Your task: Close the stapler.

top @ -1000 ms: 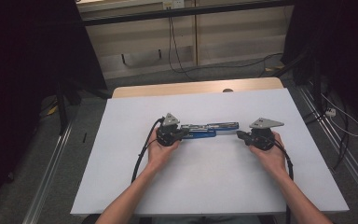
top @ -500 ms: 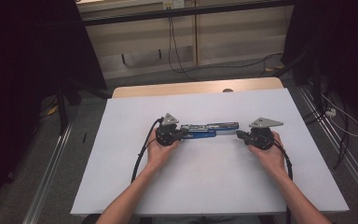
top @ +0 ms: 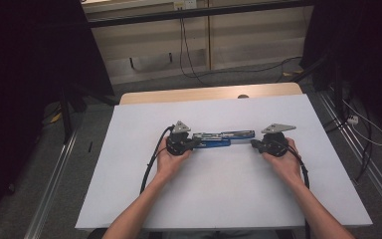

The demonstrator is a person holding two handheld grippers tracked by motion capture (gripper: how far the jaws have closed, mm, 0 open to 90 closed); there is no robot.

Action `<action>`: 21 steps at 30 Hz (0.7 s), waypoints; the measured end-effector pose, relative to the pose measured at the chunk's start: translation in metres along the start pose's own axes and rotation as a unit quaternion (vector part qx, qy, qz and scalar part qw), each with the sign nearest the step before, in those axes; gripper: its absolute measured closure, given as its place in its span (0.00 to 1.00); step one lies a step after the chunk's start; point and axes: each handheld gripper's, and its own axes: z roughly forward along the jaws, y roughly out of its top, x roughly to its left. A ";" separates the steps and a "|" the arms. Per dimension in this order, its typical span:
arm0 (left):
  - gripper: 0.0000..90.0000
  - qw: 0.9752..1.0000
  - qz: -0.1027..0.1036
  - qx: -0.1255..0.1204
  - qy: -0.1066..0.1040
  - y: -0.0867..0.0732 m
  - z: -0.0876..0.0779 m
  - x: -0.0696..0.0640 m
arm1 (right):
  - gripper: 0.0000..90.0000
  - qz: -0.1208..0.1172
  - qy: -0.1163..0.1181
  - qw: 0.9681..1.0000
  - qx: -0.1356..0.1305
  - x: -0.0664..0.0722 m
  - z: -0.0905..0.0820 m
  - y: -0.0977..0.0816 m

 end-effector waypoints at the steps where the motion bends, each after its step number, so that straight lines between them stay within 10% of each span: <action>1: 1.00 1.000 0.000 0.000 0.002 0.000 0.000 -0.001 | 1.00 -0.001 -0.005 1.000 0.001 0.000 0.001 0.000; 21: 1.00 1.000 0.001 0.002 0.003 0.001 0.001 -0.001 | 1.00 -0.010 -0.013 1.000 0.026 0.003 0.011 0.008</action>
